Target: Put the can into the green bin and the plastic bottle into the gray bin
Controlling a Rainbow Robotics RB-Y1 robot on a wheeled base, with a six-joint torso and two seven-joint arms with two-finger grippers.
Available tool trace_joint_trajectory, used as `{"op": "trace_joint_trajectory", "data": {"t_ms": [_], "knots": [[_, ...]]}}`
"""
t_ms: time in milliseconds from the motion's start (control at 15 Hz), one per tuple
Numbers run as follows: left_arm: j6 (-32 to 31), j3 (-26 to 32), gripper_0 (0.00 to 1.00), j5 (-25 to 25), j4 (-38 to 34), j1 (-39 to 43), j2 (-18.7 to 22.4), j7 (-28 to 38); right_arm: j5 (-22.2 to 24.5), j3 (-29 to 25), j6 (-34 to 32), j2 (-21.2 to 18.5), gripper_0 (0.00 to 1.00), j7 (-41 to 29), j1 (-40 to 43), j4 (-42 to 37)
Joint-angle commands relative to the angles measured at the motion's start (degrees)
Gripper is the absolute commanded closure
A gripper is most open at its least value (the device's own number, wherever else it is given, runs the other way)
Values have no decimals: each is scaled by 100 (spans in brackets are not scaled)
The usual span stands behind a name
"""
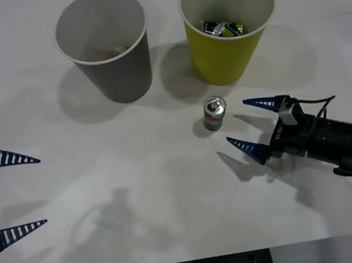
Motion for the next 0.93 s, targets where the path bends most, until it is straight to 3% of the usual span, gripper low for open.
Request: {"op": "trace_joint_trajectory", "data": {"t_ms": [67, 933], "knots": [[0, 0, 0, 0, 0, 0, 0, 0, -2, 88, 269, 157, 0, 24, -72, 0], [0, 0, 0, 0, 0, 0, 0, 0, -46, 818, 1597, 465, 0, -38, -477, 0]]}}
